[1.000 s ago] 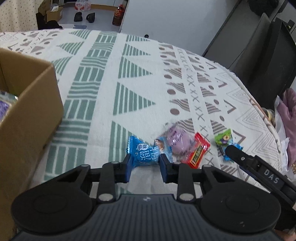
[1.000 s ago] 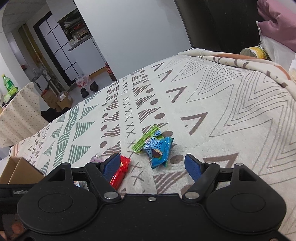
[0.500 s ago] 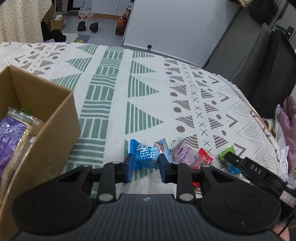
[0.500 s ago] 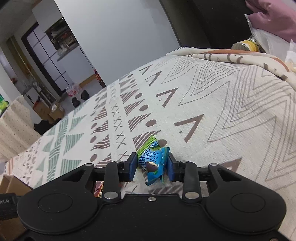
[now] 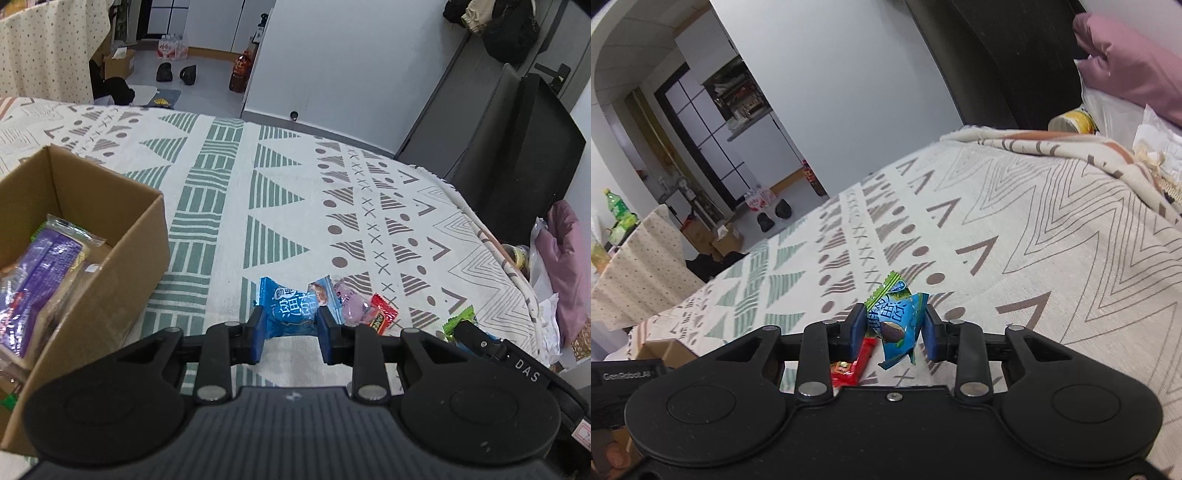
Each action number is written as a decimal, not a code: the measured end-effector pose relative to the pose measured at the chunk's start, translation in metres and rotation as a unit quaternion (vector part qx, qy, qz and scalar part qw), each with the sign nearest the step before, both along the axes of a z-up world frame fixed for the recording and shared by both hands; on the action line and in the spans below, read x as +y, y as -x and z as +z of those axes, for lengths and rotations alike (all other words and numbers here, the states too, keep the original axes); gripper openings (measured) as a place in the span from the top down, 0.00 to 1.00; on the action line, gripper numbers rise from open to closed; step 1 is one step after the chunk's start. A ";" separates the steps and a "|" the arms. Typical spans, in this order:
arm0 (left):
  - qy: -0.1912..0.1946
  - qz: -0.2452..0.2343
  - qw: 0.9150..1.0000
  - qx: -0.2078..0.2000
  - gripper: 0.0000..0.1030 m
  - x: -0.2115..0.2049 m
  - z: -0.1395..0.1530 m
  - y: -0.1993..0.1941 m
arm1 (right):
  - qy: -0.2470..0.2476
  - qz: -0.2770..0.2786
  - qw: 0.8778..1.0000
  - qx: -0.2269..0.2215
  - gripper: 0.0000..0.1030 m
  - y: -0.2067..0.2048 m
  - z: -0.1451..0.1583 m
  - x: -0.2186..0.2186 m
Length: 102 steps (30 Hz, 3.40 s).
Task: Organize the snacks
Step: 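Lift both held blue candies and carry them over the cardboard box, then open both tools to drop the blue candies into the box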
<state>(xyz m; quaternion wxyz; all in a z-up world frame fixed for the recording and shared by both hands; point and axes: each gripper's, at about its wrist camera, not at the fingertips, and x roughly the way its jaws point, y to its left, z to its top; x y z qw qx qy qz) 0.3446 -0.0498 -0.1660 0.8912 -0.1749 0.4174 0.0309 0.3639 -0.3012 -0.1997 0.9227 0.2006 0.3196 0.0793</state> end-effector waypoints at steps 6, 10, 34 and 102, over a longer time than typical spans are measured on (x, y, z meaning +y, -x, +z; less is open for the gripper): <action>-0.004 0.001 1.000 -0.015 0.73 0.000 0.017 0.015 | -0.008 0.012 1.000 -0.024 0.70 0.014 0.018 0.009; -0.006 0.005 1.000 -0.026 0.73 0.005 0.030 0.025 | -0.019 0.026 0.999 -0.036 0.70 0.021 0.028 0.019; -0.019 0.055 0.996 -0.061 0.73 0.065 0.076 0.070 | -0.044 0.098 0.991 -0.086 0.70 0.044 0.066 0.088; 0.015 0.124 0.991 -0.035 0.19 0.211 0.055 0.054 | 0.016 0.184 0.982 -0.041 0.32 0.013 0.049 0.222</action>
